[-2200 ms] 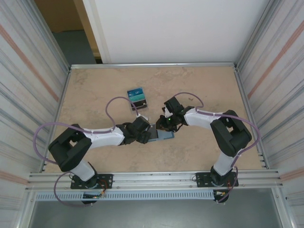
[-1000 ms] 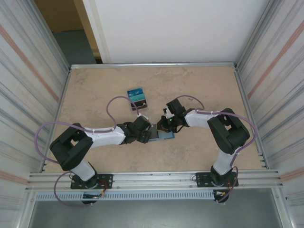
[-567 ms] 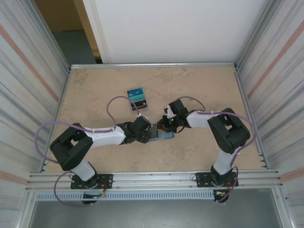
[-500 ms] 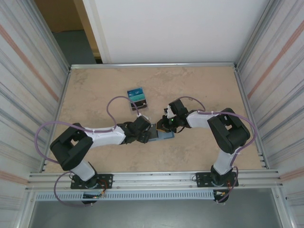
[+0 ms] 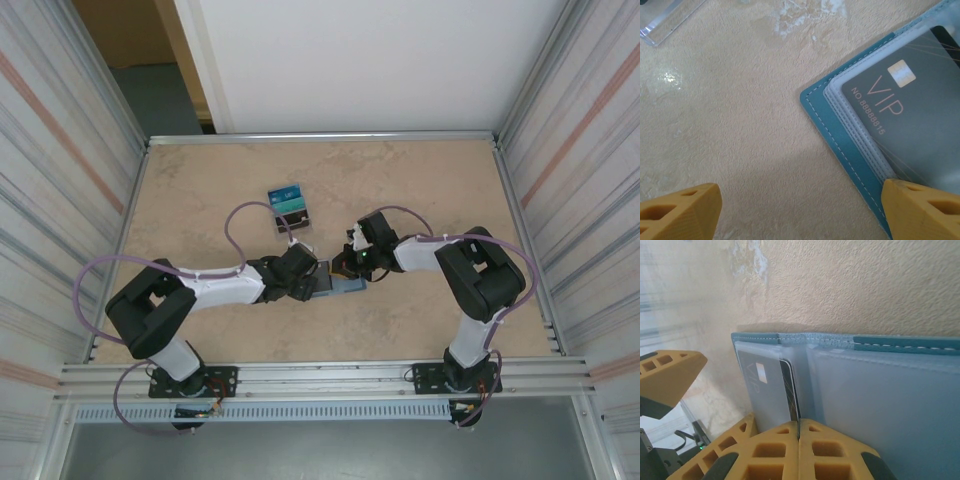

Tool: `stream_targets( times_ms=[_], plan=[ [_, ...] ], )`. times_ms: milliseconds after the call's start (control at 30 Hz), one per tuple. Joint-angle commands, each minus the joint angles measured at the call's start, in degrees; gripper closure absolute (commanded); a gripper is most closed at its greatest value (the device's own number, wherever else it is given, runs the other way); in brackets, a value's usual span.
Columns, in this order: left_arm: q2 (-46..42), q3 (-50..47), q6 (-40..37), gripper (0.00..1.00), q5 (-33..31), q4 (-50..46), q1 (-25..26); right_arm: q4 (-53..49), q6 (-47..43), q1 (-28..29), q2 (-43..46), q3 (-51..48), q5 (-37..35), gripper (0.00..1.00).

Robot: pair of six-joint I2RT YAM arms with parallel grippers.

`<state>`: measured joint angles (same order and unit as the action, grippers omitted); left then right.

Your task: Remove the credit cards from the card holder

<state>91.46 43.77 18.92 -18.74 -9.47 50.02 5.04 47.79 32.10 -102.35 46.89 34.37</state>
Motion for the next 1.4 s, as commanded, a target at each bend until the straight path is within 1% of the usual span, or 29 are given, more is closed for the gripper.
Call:
stream_targets(
  times_ms=[0,267,533,800,1033,1067,1133,1200,1367],
  plan=[
    [-0.03,0.66,-0.11,0.15,-1.61,-2.38,0.42,-2.36,-0.89,-0.58,1.12,-0.84,-1.52,1.0],
    [-1.19,0.64,-0.42,0.14,-2.32,-2.73,0.4,-7.34,-3.73,-0.95,1.62,1.17,-5.82,1.0],
    [-1.17,0.71,-1.07,0.14,-2.98,-3.08,0.41,-11.28,-5.68,-1.51,2.52,3.14,-8.03,1.0],
    [-2.7,1.85,-1.97,0.14,-3.14,-3.71,0.41,-13.69,-6.87,-1.96,3.21,4.42,-8.84,1.0],
    [-5.45,3.5,-2.57,0.13,-3.46,-4.0,0.43,-13.57,-6.2,-1.66,3.53,4.75,-7.49,1.0],
    [-5.67,3.77,-2.75,0.12,-3.72,-3.76,0.43,-13.44,-5.97,-1.64,3.72,4.62,-7.34,1.0],
    [-5.3,4.22,-2.93,0.11,-3.85,-3.23,0.22,-13.26,-5.62,-1.46,4.07,4.38,-6.96,0.94],
    [-4.01,4.82,-2.69,0.1,-3.44,-3.03,-0.55,-13.12,-5.35,-1.37,4.5,4.15,-6.78,0.91],
    [-1.24,5.44,-2.46,0.1,-1.6,-1.63,-2.66,-12.23,-4.84,-1.2,5.67,3.01,-5.7,0.87]
  ],
)
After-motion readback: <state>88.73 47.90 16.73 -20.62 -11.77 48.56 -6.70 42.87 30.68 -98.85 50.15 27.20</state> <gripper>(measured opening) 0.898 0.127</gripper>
